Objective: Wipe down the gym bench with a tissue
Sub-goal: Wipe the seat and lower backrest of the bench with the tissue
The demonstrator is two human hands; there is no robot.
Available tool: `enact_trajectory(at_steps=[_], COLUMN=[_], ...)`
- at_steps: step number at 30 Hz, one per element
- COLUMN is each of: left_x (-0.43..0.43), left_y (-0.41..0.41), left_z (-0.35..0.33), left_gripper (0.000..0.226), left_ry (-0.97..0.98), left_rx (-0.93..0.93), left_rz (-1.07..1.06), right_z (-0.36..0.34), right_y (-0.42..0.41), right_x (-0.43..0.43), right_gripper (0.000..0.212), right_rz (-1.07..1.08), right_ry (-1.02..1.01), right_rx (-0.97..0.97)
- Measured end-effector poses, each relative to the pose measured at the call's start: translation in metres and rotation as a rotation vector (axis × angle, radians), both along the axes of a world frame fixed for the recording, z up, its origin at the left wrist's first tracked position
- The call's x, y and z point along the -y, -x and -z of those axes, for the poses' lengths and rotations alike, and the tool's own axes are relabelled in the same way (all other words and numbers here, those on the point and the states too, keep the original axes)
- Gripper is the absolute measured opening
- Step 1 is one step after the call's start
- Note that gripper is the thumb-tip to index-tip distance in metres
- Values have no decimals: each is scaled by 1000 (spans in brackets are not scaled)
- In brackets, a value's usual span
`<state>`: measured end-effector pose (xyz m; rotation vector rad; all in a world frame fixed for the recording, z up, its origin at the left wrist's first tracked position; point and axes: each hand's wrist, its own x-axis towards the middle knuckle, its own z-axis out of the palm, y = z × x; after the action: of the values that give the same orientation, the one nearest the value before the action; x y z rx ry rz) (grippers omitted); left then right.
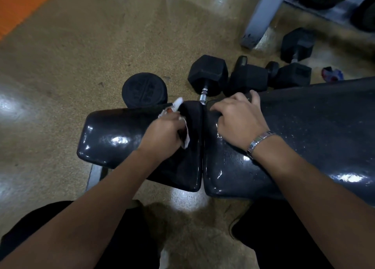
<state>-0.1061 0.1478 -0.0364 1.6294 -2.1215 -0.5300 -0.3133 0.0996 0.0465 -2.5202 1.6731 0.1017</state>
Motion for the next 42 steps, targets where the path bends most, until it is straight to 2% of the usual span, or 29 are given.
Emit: enact_trajectory(at_steps=[4,9,14,16,20,23,25,27,34,42], left_x=[41,0,47,44,32,48,49,41,-12,-56], left_y=[20,12,31,47,33,38,51,54,54,58], left_z=[-7,4,-4,-6,-6,-9,-9,-5,-7,-12], left_gripper=[26,21,18,18,18,21,18,17,39,33], left_ry=[-56,-48,-117,-189,-196,-183,-197,-186,-161,-184], left_rx=[-76,-86,-72,-89,-50,57,54,29,45,117], left_rz=[-122,154,-86,-35,89,56,-5,-9,70,140], right_z=[-5,-3,0,2,7,8,7,6,8,8], right_y=[7,10,11,11,13,14,13,13,11,11], right_x=[3,4,4,3,3,4,3,3,1,-5], right_gripper=[37,35,32,30,29,30,30,30,31,33], right_rz=[26,36,30,26,23,26,27,25,26,6], right_ry=[-8,-25,-24,-9,10,2,4,4,10,-9], right_rx=[-21,-43,-79,-93,-92,-85,-83,-90,-107,-142])
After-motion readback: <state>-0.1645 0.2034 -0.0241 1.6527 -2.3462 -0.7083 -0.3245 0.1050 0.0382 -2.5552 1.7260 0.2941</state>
